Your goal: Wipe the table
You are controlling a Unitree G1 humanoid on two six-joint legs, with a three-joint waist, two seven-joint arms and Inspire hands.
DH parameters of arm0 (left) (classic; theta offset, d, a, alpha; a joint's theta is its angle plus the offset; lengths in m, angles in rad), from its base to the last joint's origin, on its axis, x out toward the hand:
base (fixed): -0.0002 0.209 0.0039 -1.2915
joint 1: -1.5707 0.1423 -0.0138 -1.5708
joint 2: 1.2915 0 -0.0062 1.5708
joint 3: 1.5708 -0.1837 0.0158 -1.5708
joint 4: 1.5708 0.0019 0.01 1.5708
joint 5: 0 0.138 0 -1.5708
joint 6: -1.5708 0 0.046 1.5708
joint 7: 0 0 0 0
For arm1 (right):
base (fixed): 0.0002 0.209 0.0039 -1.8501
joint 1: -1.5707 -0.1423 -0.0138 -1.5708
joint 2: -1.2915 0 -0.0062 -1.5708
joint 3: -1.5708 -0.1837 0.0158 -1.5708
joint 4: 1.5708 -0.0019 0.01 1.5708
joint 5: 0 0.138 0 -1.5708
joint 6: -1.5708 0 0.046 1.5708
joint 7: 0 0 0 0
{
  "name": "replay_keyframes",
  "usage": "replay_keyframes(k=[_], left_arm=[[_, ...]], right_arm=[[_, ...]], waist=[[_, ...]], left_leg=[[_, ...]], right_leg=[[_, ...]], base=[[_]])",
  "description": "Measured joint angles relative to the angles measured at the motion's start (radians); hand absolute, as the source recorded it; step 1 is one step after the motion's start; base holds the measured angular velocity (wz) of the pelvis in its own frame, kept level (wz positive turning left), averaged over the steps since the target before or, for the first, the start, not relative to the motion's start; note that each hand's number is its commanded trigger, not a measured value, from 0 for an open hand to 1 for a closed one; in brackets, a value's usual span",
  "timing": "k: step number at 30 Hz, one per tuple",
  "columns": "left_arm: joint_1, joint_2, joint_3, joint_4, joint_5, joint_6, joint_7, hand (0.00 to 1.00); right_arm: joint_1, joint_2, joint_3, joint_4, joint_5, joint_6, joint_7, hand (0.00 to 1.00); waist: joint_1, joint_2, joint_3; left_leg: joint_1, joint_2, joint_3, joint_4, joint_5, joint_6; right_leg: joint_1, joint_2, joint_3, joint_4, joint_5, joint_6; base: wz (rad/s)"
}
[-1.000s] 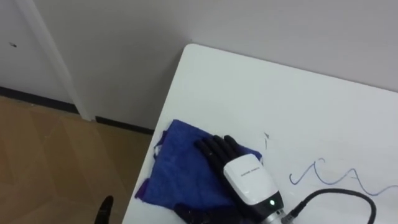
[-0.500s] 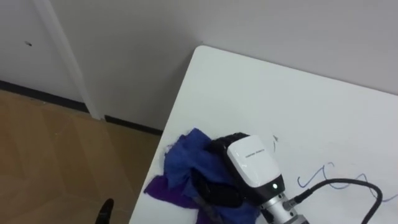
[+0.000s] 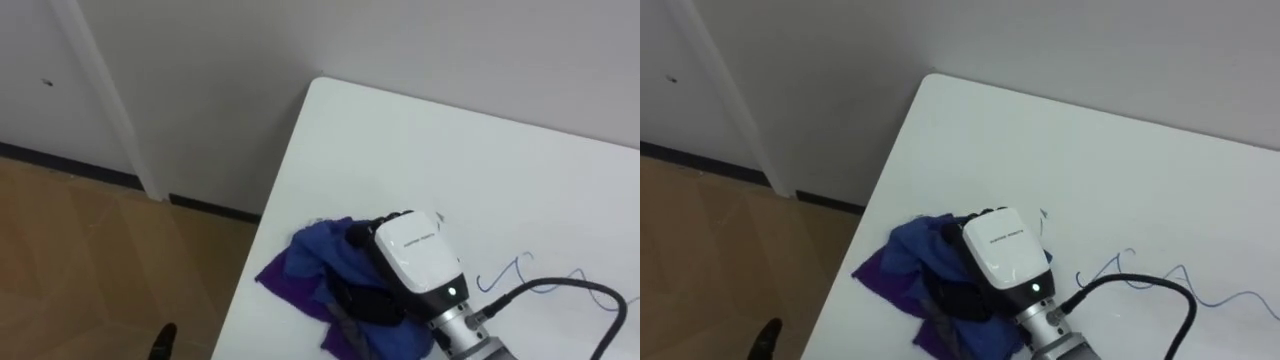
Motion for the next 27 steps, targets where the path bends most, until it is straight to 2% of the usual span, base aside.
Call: replay_keyframes(k=[6,10,12,14,18,21,24,27], left_arm=[[0.02,-0.001,0.01,0.001,-0.001,0.0,-0.019,0.0],[0.028,-0.002,0.006,0.001,0.0,0.009,-0.021,0.0],[0.029,-0.005,0.006,0.001,-0.001,0.02,-0.019,0.0],[0.037,-0.015,0.007,0.0,-0.011,0.024,-0.016,0.0],[0.041,-0.035,0.01,0.0,-0.009,0.04,-0.008,0.0],[0.058,-0.053,0.03,-0.002,-0.029,0.04,-0.009,0.0],[0.075,-0.053,0.043,-0.015,-0.027,0.055,-0.014,0.0],[0.121,-0.042,0.089,-0.014,-0.022,0.059,-0.015,0.0]], right_arm=[[0.0,-0.004,-0.023,0.014,-0.002,0.008,0.003,1.0],[-0.016,0.0,-0.021,0.039,0.041,0.011,0.023,1.0],[-0.021,0.016,-0.02,0.05,0.052,0.024,0.026,1.0],[-0.027,0.047,-0.017,0.064,0.099,0.054,0.042,1.0],[-0.094,0.079,-0.017,0.173,0.224,0.059,0.043,1.0],[-0.145,0.094,-0.067,0.263,0.296,0.052,0.041,1.0],[-0.164,0.095,-0.167,0.368,0.363,0.041,-0.002,1.0],[-0.173,0.094,-0.291,0.498,0.385,0.004,-0.065,1.0]], waist=[[0.008,-0.002,-0.0005],[0.013,0.007,-0.0006],[0.017,0.016,-0.0021],[0.016,0.029,-0.0013],[0.016,0.037,-0.0002],[0.011,0.033,-0.0001],[0.006,0.034,-0.0006],[-0.023,0.038,-0.0017]], left_leg=[[0.009,0.0,0.0,0.004,0.0,0.0],[0.008,0.0,0.0,0.007,0.0,-0.001],[0.009,0.0,0.0,0.007,0.001,-0.002],[0.016,0.0,0.001,0.005,0.002,-0.002],[0.021,0.001,0.0,0.003,0.006,-0.003],[0.014,-0.001,-0.008,0.007,0.008,-0.003],[-0.002,-0.012,-0.036,0.022,0.009,-0.001],[0.007,-0.025,-0.047,0.025,0.012,0.004]], right_leg=[[0.011,0.0,0.0,0.0,-0.003,0.005],[0.016,0.0,-0.006,0.0,-0.003,0.005],[0.017,0.0,-0.006,0.0,-0.003,0.006],[0.018,0.0,-0.016,0.0,-0.005,0.008],[0.018,0.0,-0.019,0.002,-0.007,0.011],[0.016,0.0,-0.021,0.003,-0.007,0.011],[0.015,-0.004,-0.031,-0.001,-0.008,0.013],[0.045,-0.018,-0.062,-0.007,-0.011,0.018]], base=[[0.0],[0.0],[-0.04],[-0.1],[-0.06],[0.11],[0.26],[0.3]])
